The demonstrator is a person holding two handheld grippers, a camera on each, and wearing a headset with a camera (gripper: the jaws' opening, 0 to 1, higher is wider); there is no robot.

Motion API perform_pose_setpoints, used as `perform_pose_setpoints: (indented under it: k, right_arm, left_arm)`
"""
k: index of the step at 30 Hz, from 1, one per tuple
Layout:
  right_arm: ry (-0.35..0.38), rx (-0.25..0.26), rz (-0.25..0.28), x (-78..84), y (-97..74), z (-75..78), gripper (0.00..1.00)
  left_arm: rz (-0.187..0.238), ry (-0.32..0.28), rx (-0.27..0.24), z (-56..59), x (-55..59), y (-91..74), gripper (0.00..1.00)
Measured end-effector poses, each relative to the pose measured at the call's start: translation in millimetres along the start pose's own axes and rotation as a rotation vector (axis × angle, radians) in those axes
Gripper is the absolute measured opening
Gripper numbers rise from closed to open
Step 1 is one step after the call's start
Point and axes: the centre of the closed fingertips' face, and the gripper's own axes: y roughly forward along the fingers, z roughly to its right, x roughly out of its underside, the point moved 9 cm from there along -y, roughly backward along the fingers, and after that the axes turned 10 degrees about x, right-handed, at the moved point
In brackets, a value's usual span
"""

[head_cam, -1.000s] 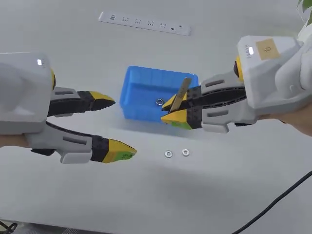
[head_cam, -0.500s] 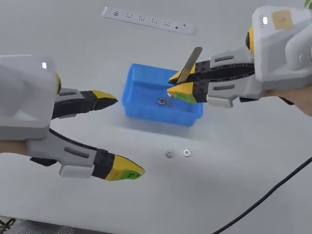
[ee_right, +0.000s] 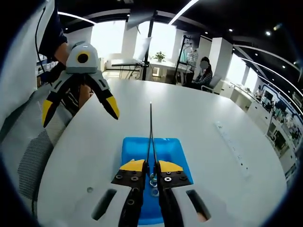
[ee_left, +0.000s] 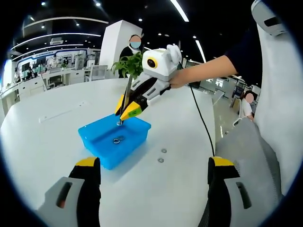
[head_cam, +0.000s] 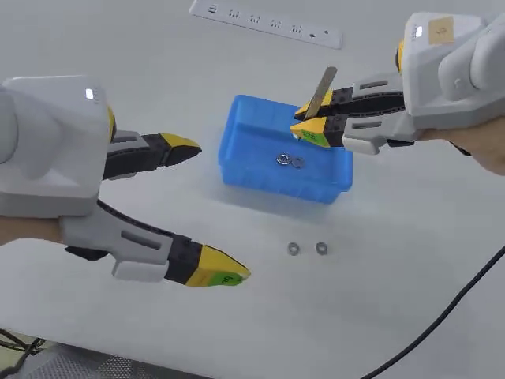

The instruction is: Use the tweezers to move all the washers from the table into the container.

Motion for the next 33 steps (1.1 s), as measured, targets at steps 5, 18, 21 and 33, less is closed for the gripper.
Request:
perform_pose_setpoints:
  k: [5,18,21,33]
  right_arm:
    - [0.025,-0.001,-0.022,13.8,14.5,-1.3,0.10]
    - [0.017,0.000,-0.079,35.1,30.3,-3.7,0.10]
    - [0.024,0.001,-0.073,36.3,31.6,-3.7,0.10]
    - [0.030,0.015,-0.068,34.8,29.3,-2.3,0.10]
  left_arm:
    - [-0.017,-0.004,-0.012,-0.5,2.9,0.9,0.99]
    - [-0.014,-0.014,-0.016,-6.4,1.2,7.3,0.99]
    - [-0.026,-0.006,-0.023,-7.3,2.2,6.9,0.99]
    - [-0.033,0.006,-0.042,-8.5,2.4,3.8,0.99]
